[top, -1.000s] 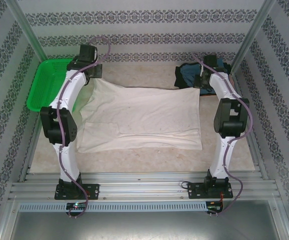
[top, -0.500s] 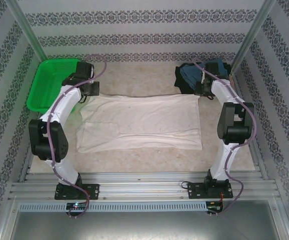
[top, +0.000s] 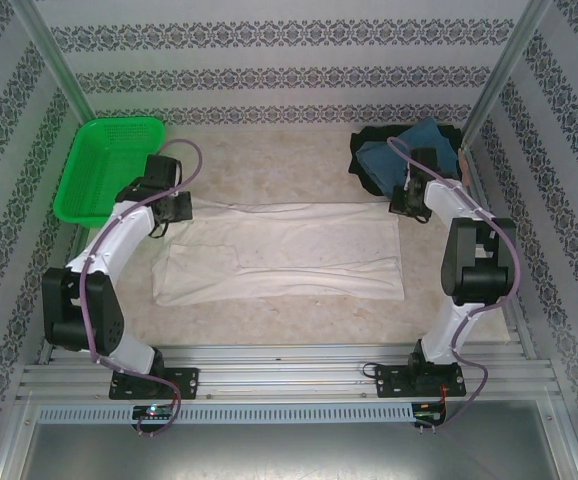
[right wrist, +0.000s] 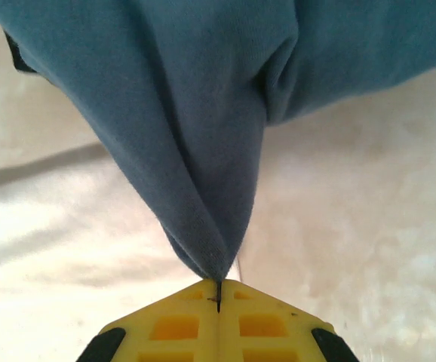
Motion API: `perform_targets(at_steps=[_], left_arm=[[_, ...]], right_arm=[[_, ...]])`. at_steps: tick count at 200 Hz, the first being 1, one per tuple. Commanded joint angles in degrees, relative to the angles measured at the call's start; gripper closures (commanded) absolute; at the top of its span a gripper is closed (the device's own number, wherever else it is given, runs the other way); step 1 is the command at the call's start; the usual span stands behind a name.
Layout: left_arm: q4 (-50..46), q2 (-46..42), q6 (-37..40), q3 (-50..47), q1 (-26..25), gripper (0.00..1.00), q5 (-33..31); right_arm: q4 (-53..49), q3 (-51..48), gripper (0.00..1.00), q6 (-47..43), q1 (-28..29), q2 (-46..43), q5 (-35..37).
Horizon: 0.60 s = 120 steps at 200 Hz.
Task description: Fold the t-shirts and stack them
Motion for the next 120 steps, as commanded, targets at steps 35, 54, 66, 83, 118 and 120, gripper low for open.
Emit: perform_targets(at_steps=[35,54,66,83,118,120], left_arm=[[1.7,-3.7,-5.2,-6.3,1.2,1.00,-1.3],[3.7,-5.3,-5.6,-8.5,1.2,1.00,-0.6],[4.1,-5.0,-5.8,-8.7,1.2,1.00,0.5],[4.6,-3.9,-6.1,-8.5,1.2,1.00,1.6],[5.8,-3.7,-6.1,-8.7,1.2,1.00,2.4],[5.7,-3.7,-6.1,-8.7,1.2,1.00,2.4]], right_arm=[[-1.5,-6.4,1.00,4.4,0.7,-4.0,1.0],[-1.4,-6.7,1.00,4.3,0.9,-4.5,1.1],[-1.8,-6.5,1.00,4.9,0.8,-4.6,0.9],[-2.4,-5.6,0.89,5.8,0.7,-4.0,-0.1],[-3.0,-2.7,0.72,7.5,0.2,0.6,-1.9],[-2.9,-2.5,0.71,7.6,0.1,0.8,-2.1]])
